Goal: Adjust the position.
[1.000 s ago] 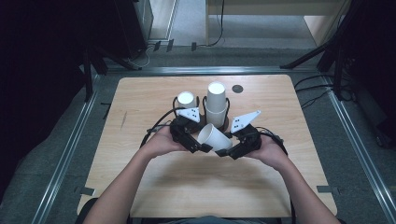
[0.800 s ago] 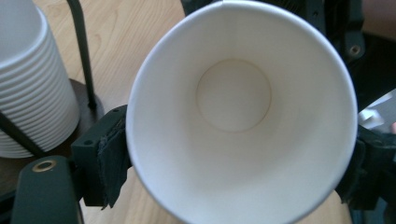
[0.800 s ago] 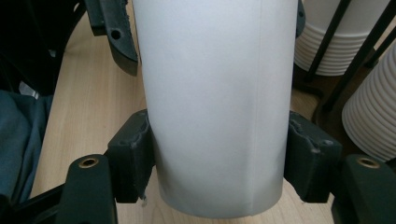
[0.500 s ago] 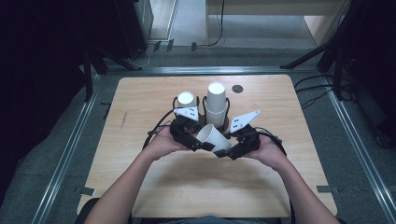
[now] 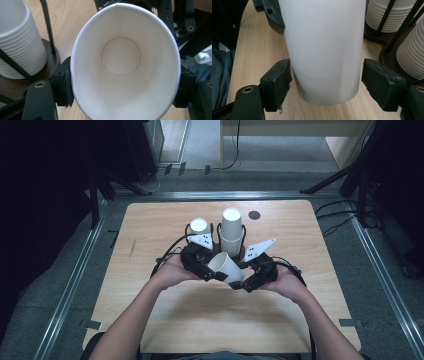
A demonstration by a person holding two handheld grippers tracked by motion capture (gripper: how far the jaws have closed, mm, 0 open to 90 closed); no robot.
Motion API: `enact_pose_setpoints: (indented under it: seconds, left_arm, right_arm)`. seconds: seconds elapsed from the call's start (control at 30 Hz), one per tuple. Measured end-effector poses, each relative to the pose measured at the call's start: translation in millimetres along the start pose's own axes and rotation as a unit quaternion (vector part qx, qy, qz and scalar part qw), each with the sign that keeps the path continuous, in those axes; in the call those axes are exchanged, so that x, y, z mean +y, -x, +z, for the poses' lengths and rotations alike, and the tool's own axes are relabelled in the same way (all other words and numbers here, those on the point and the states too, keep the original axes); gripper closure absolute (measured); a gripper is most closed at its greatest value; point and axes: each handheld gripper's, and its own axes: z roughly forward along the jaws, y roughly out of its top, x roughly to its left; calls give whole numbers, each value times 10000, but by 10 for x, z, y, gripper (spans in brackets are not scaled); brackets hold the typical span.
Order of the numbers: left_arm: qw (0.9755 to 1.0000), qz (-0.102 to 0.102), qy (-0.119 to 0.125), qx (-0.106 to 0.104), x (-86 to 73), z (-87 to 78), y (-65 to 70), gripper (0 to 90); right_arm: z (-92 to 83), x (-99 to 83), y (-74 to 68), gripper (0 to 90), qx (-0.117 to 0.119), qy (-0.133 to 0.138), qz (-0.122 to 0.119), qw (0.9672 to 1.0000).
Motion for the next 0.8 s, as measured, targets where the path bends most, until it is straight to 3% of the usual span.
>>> enact_pose_setpoints:
  seconds: [0.2,0.43,0.7,0.8]
  left_arm:
    - [9991,200,-283,233,83,-80,-8,247]
    - [9956,482,-713,370,162,-67,13,249]
    - [9918,554,-1115,297,156,70,25,248]
    - [9921,523,-1119,207,163,102,31,247]
  right_arm:
    - [6,3,12,238,-91,0,17,10000]
    - [51,12,-7,239,-128,-52,-48,9999]
    - [114,12,-21,250,-142,-136,-104,9998]
    - [144,2,-21,261,-130,-175,-116,9997]
